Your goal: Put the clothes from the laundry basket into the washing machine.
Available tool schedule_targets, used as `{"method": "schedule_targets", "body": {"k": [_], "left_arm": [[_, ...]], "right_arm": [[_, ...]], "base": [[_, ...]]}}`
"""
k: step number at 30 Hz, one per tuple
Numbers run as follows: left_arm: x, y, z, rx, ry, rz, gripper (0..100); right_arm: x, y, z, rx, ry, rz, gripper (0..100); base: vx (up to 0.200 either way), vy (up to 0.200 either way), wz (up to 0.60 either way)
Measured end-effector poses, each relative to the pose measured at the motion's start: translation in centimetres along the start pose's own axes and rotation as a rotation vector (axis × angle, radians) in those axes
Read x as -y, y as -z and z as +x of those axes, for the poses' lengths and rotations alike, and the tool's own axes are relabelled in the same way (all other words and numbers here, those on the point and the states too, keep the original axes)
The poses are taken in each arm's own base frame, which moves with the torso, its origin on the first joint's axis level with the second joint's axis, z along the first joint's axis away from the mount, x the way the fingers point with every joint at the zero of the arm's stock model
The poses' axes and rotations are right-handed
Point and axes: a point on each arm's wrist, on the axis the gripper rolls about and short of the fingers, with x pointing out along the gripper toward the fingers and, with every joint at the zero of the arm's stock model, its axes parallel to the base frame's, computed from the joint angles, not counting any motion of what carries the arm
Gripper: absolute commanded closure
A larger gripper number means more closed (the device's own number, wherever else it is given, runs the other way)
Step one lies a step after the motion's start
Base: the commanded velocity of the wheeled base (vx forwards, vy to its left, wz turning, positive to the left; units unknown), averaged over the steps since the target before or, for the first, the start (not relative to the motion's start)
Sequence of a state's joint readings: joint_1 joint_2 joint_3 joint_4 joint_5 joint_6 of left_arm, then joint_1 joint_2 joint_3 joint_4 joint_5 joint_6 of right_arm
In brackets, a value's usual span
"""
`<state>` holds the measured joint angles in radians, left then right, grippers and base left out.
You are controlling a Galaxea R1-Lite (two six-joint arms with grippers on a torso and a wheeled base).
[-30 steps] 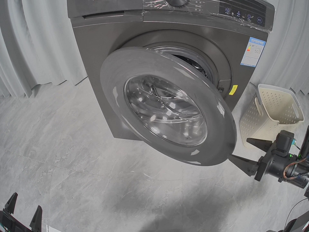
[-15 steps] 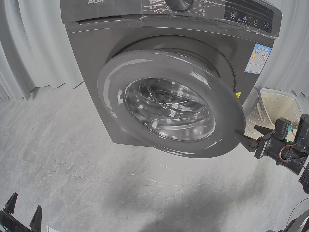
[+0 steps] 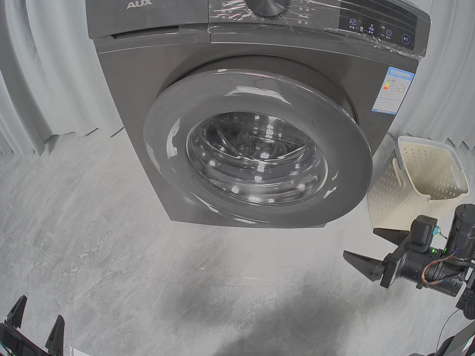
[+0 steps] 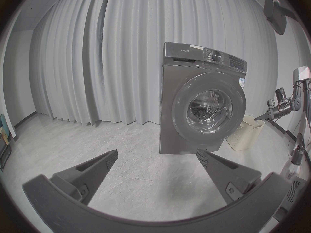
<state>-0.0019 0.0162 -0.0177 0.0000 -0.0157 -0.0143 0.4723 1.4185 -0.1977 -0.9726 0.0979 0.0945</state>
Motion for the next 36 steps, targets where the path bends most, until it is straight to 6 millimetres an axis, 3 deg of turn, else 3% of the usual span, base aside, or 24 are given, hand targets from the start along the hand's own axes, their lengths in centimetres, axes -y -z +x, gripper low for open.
{"method": "schedule_targets", "body": {"k": [6, 14, 27, 36], "left_arm": [[0.0, 0.0, 0.0, 0.0, 0.001, 0.002, 0], [0.0, 0.0, 0.0, 0.0, 0.002, 0.004, 0], [0.0, 0.0, 0.0, 0.0, 0.005, 0.003, 0], [0.0, 0.0, 0.0, 0.0, 0.004, 0.003, 0]], "right_arm": [[-2.1, 0.1, 0.1, -0.007, -0.132, -0.016, 0], [-4.0, -1.5, 0.7, 0.085, -0.232, -0.006, 0], [-4.6, -3.8, 3.1, 0.223, -0.234, -0.013, 0], [-3.1, -5.2, 3.7, 0.302, -0.135, 0.001, 0]], "base": [[0.0, 0.0, 0.0], [0.2, 0.0, 0.0], [0.2, 0.0, 0.0], [0.0, 0.0, 0.0]]}}
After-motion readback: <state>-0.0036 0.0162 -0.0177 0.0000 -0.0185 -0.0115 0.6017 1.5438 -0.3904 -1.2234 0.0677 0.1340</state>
